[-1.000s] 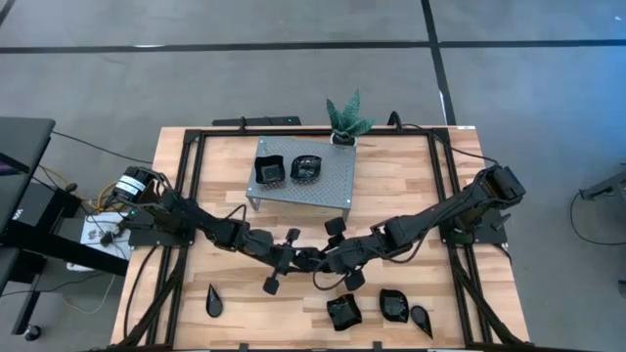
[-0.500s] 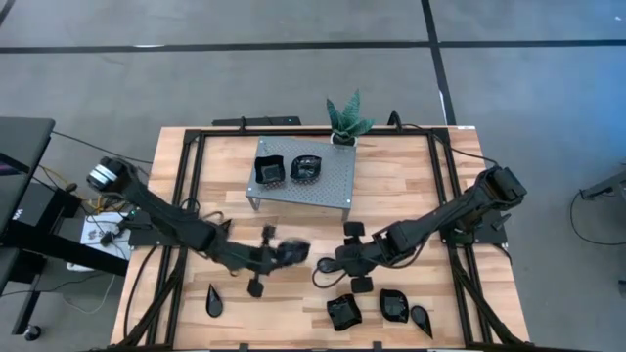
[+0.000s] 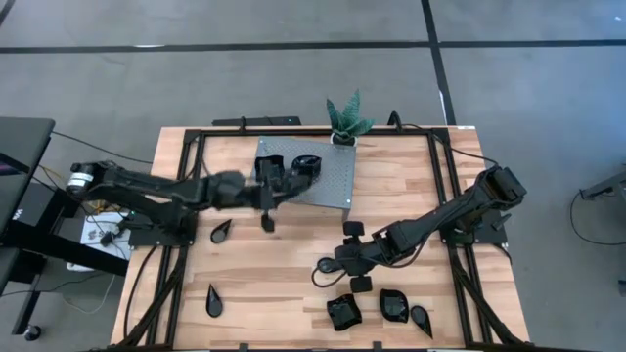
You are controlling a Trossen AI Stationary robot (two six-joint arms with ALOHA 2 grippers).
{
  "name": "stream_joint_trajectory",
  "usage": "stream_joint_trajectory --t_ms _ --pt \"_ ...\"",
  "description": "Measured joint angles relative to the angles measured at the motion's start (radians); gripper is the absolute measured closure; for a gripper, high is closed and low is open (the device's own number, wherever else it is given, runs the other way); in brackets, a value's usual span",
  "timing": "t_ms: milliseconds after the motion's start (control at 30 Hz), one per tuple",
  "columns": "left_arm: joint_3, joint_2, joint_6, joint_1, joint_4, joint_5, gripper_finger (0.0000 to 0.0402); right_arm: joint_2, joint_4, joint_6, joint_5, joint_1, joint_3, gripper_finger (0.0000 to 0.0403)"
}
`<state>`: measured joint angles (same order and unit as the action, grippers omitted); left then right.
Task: Pick & Place Mini shaped plates
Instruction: Stack the black leaf shaped plate on top of the stacked black leaf shaped plates on the shelf
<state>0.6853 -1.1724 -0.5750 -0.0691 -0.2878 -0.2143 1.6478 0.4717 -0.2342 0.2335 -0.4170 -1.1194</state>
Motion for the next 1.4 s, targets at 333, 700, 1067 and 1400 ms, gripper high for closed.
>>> stream_joint_trajectory --t_ms 333,700,1067,1400 --pt "0.000 -0.140 -0.022 0.195 -0.088 0.186 0.0391 0.000 -0.001 -0.001 0.000 0.030 0.000 0.0260" --pt "0.000 -0.185 -0.023 0.254 -0.129 0.147 0.0382 0.000 -0.001 -0.003 0.000 0.034 0.000 0.0263" --pt "0.000 -0.190 -0.023 0.260 -0.133 0.147 0.0354 0.000 -0.001 -0.003 0.000 0.034 0.000 0.0266" --pt "-0.001 -0.215 -0.043 0.220 -0.134 0.063 0.0308 0.000 -0.002 0.000 0.000 0.034 0.000 0.0265"
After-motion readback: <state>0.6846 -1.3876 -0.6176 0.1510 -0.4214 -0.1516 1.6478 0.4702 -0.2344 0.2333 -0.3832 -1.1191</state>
